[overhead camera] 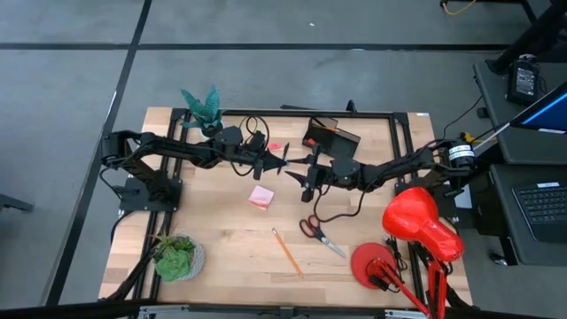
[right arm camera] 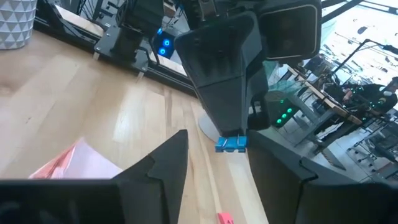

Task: Pick and place office supplies into organizer
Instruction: Put the blue binder clip into the black desk organizer

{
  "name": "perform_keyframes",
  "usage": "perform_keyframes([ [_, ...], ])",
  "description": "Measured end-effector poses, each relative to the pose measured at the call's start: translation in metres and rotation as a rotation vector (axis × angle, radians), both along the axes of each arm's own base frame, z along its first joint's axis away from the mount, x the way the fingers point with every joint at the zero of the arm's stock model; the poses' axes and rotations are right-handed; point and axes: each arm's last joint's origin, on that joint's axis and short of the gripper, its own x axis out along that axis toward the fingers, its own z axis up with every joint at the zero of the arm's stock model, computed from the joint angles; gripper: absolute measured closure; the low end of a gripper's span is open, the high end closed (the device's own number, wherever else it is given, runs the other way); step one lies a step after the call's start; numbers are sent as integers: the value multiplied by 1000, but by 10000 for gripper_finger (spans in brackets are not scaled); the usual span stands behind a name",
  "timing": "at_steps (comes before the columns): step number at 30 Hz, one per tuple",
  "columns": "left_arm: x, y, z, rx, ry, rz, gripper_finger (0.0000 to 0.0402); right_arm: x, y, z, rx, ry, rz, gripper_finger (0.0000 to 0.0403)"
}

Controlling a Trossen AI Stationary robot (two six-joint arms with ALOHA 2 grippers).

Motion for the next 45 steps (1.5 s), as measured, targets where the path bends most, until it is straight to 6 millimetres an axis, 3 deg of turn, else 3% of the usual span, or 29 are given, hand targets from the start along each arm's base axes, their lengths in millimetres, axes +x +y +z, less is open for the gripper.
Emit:
perform_keyframes([
  [5, 0, 0, 2, -4, -16, 6, 399, 0, -6, 1, 0, -7, -19, 238],
  [16, 0, 1, 2, -3, -17, 23, 399, 0, -8, 1, 1, -9, -26, 289],
  [37, 0, 1, 2, -1, -16, 36, 399, 0, -8, 3, 0, -31, -26, 281],
  [45, 0, 1, 2, -9, -15, 40, 399, 0, -8, 3, 0, -31, -27, 330],
])
